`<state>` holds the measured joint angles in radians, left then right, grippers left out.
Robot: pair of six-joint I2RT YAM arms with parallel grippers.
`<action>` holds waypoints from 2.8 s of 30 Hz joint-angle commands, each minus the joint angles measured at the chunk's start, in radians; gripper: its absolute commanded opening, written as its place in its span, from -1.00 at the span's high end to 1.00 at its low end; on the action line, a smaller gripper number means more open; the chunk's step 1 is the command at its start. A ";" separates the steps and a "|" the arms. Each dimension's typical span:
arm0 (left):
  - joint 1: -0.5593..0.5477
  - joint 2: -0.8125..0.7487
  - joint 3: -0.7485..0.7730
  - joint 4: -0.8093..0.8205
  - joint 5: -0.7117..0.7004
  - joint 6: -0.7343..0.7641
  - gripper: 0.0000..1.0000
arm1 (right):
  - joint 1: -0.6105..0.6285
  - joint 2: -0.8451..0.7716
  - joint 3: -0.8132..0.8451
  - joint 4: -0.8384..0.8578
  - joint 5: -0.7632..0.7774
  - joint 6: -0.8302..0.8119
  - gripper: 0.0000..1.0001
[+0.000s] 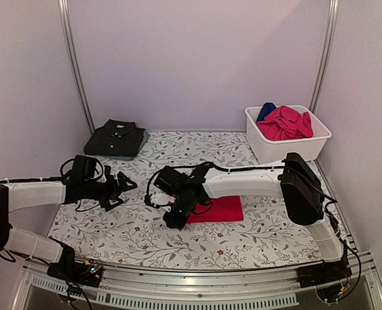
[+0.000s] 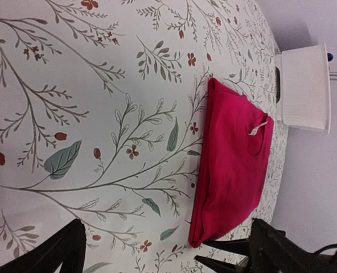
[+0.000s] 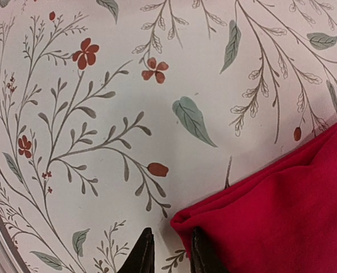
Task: Fold and stack the mixed laundry pile
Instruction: Pick up the square-folded T-shirt from the center of the board, then pass from the right arm to the left, then place the square-folded T-shirt at the corner of the board.
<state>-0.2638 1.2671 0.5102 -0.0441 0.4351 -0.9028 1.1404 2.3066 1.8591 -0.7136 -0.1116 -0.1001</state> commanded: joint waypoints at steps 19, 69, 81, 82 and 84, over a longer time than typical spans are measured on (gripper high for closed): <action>0.096 -0.052 -0.105 0.171 0.067 -0.168 -0.99 | -0.059 -0.092 -0.015 0.107 0.009 0.056 1.00; -0.223 0.719 0.467 0.207 0.084 -0.011 1.00 | -0.131 -0.169 -0.036 0.217 -0.120 0.147 0.23; -0.113 0.872 1.082 -0.473 -0.252 0.581 1.00 | -0.272 -0.499 -0.337 0.293 0.003 0.230 -0.98; -0.105 0.885 1.127 -0.498 -0.283 0.609 1.00 | -0.288 -0.516 -0.356 0.300 0.008 0.233 -0.98; -0.091 0.907 1.207 -0.541 -0.339 0.666 1.00 | -0.322 -0.569 -0.404 0.333 0.007 0.244 -0.98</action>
<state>-0.3885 2.1433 1.5837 -0.4103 0.2584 -0.4370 0.8616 1.8305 1.5249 -0.4442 -0.1452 0.1081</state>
